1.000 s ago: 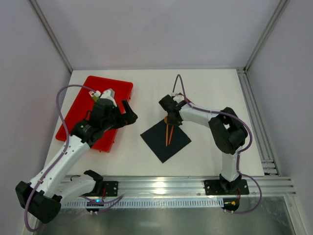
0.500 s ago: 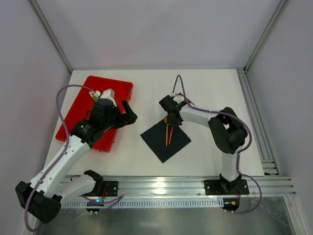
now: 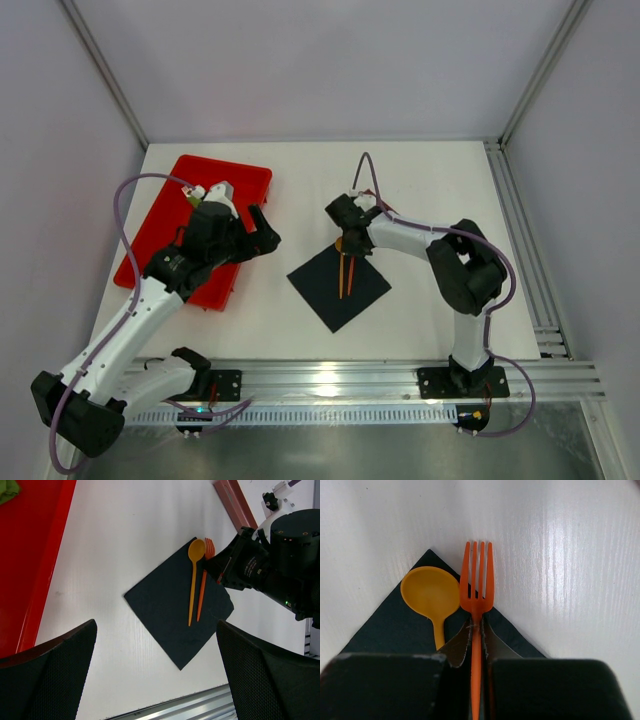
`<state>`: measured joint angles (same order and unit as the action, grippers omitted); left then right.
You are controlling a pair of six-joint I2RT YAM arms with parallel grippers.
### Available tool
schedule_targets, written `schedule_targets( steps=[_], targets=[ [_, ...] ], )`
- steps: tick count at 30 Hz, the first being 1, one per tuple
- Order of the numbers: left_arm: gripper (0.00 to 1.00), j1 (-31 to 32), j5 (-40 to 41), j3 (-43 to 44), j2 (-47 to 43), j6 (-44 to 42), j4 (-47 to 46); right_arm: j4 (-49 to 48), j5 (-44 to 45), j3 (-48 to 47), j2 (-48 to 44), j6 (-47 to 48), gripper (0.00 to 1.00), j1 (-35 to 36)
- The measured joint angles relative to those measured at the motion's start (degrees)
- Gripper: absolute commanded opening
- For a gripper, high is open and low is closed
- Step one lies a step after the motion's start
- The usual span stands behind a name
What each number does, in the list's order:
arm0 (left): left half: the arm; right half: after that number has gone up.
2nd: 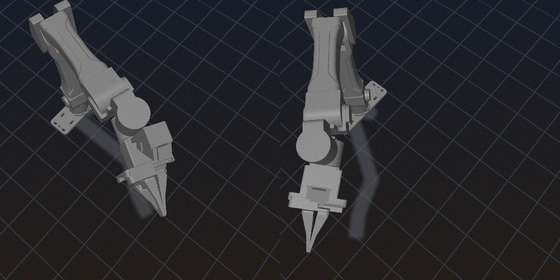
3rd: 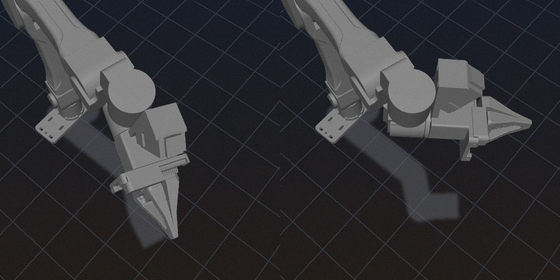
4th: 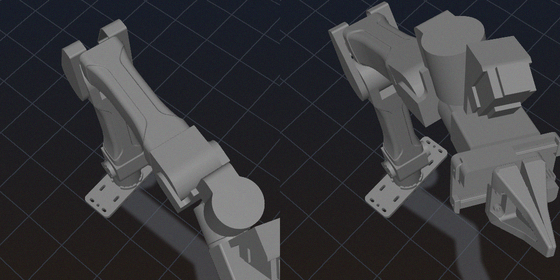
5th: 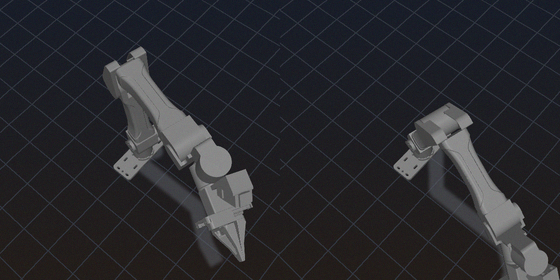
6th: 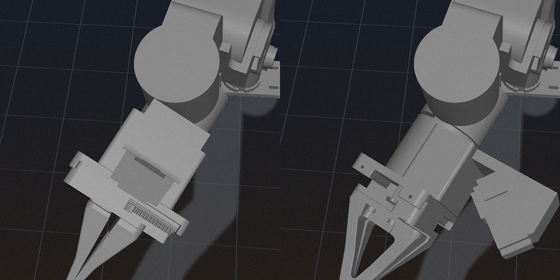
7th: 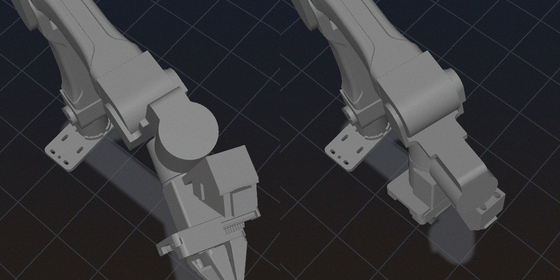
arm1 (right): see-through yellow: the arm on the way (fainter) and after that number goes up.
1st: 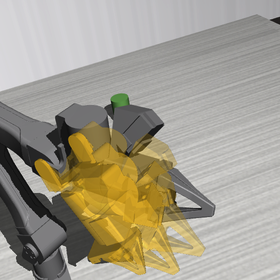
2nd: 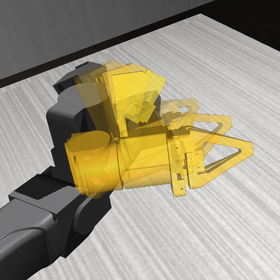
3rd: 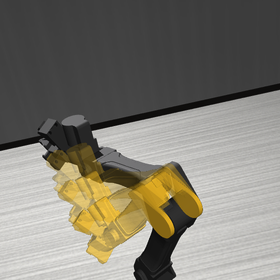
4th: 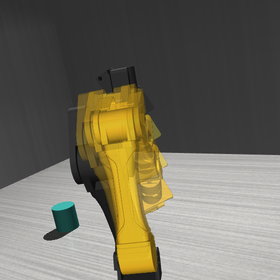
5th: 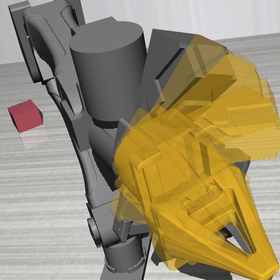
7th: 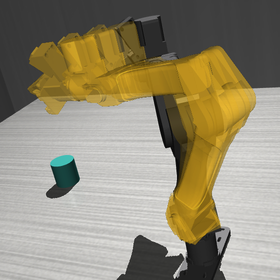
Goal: Place the utensils on the paper napkin and roll it up
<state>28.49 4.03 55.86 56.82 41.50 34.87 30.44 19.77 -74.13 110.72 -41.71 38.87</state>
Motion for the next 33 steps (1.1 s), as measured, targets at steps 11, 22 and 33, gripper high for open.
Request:
schedule_targets(
  steps=[11, 22, 33],
  targets=[
    [1.0, 0.0, -0.02, -0.07, -0.15, 0.07, 0.0, 0.02, 0.02, -0.02, -0.66, -0.04, 0.04, 1.07],
    [1.0, -0.02, -0.02, -0.42, -0.31, 0.07, 0.11, 0.17, 0.07, -0.39, -0.66, -0.07, 0.15, 2.73],
    [1.0, 0.0, 0.17, -0.42, -0.31, 0.04, 0.13, 2.49, -0.98, -3.06, -2.64, 5.62, 0.34, 1.27]
  ],
)
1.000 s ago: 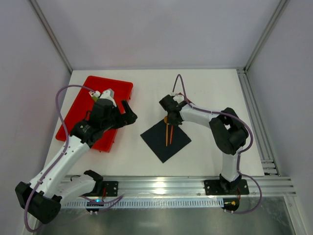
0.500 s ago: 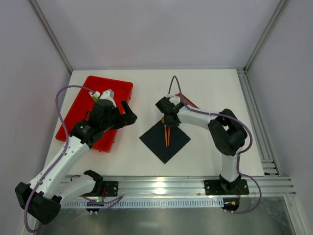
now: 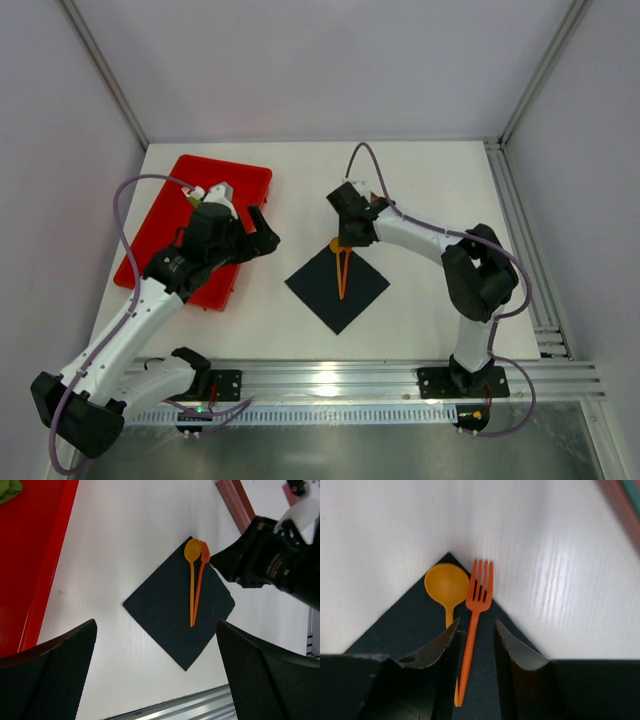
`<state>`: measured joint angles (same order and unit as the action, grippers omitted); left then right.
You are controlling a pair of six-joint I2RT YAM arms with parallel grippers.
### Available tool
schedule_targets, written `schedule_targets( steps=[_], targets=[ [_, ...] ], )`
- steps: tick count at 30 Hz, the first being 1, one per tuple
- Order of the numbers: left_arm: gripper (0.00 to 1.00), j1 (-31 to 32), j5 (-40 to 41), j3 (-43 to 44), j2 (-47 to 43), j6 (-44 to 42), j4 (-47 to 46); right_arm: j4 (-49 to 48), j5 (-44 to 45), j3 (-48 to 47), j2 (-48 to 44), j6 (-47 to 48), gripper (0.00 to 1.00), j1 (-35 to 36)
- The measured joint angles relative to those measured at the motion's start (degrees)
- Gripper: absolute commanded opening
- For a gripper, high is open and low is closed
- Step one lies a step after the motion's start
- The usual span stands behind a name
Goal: Place the utensils on the paper napkin and roll it up
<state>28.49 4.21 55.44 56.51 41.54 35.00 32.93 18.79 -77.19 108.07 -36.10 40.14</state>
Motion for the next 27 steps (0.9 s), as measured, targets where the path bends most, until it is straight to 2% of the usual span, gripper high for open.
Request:
schedule_targets(
  steps=[4, 8, 12, 18, 27],
  targets=[
    [1.0, 0.0, 0.28, 0.0, 0.02, -0.07, 0.09, -1.27, -11.13, -1.99, -3.54, 11.02, 0.34, -8.9],
    [1.0, 0.0, 0.22, 0.02, 0.44, -0.17, 0.2, -0.35, -21.4, -12.28, -1.33, 24.35, 0.34, -23.69],
    [1.0, -0.02, -0.44, 0.02, 1.22, -0.24, 0.26, -0.61, -28.13, -20.96, 2.78, 34.12, 0.34, -32.35],
    [1.0, 0.0, -0.57, 0.66, 2.49, -0.9, 1.86, 0.04, -34.56, -22.45, 7.1, 44.54, 0.29, -32.15],
    [1.0, -0.02, -0.17, 1.57, 3.06, -1.11, 2.1, -0.17, -37.53, -18.84, 9.99, 50.8, 0.28, -29.94]
  ],
)
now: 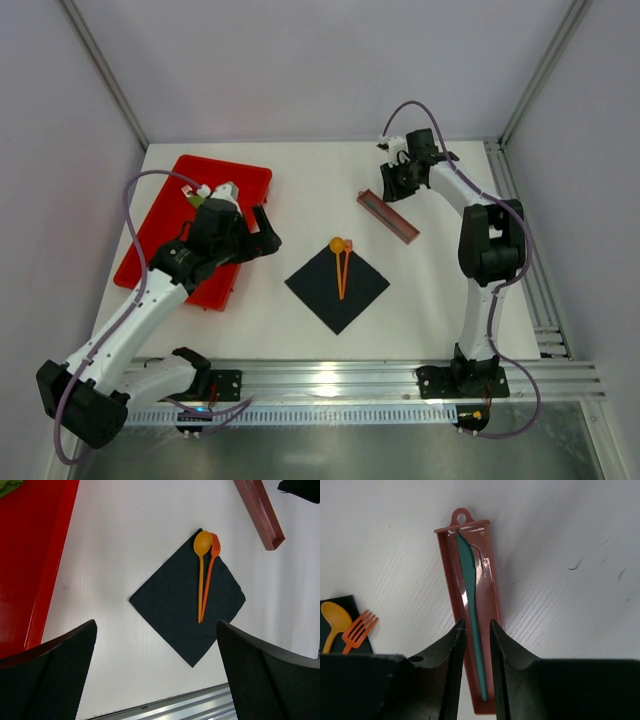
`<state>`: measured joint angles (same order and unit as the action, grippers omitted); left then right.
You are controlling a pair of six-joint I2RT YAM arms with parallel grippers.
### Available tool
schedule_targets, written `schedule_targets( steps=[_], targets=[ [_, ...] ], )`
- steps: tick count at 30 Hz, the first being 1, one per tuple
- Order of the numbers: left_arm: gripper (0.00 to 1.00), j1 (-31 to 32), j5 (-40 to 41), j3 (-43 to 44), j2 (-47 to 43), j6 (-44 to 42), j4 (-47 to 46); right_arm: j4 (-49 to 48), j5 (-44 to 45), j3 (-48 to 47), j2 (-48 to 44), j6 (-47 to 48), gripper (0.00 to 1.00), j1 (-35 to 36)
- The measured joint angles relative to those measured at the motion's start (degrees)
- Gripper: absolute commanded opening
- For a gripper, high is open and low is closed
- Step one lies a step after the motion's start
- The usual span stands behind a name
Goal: Place the utensils on the paper napkin and roll it up
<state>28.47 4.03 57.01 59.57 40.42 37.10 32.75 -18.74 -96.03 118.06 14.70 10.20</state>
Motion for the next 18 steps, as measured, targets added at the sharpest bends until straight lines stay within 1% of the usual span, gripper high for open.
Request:
schedule_targets(
  steps=[9, 18],
  targets=[
    [1.0, 0.02, 0.0, 0.9, 2.71, -0.37, 0.02, -1.07, 0.11, 3.58, 1.51, 2.45, 0.26, 1.31],
    [1.0, 0.02, 0.02, 1.18, 2.71, -0.44, 0.0, -1.22, 0.13, 4.0, 1.95, 3.87, 0.26, 2.43]
  ],
)
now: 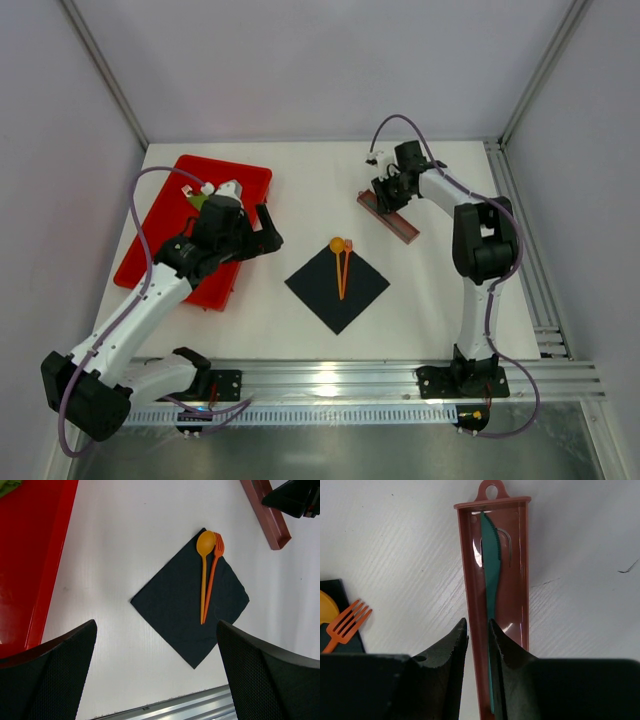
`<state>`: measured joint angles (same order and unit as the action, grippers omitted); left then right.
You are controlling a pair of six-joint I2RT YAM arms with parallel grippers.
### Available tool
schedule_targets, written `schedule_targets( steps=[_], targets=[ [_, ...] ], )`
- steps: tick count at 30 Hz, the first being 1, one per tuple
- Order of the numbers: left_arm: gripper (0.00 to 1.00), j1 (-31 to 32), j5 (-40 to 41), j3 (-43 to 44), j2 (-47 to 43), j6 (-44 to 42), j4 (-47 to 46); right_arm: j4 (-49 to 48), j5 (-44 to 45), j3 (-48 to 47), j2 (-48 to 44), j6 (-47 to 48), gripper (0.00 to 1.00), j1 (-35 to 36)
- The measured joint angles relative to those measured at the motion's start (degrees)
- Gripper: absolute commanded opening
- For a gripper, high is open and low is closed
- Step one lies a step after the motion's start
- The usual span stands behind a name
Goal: Place the utensils on the paper napkin and roll it up
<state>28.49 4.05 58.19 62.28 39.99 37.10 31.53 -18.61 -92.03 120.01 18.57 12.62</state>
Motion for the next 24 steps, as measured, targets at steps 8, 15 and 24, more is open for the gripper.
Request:
schedule_targets(
  steps=[8, 15, 24],
  targets=[
    [1.0, 0.0, 0.02, 0.42, 0.02, -0.02, 0.02, 1.05, 0.5, -0.35, 2.27, 1.22, 0.26, 0.2],
    [1.0, 0.0, 0.46, 0.61, 0.02, -0.13, 0.02, 2.58, 0.85, -2.71, 3.67, 1.99, 0.23, 0.44],
    [1.0, 0.0, 0.46, 0.63, 0.0, -0.13, 0.02, 4.13, 0.48, -2.86, 3.85, 1.81, 0.27, 0.5]
  ],
)
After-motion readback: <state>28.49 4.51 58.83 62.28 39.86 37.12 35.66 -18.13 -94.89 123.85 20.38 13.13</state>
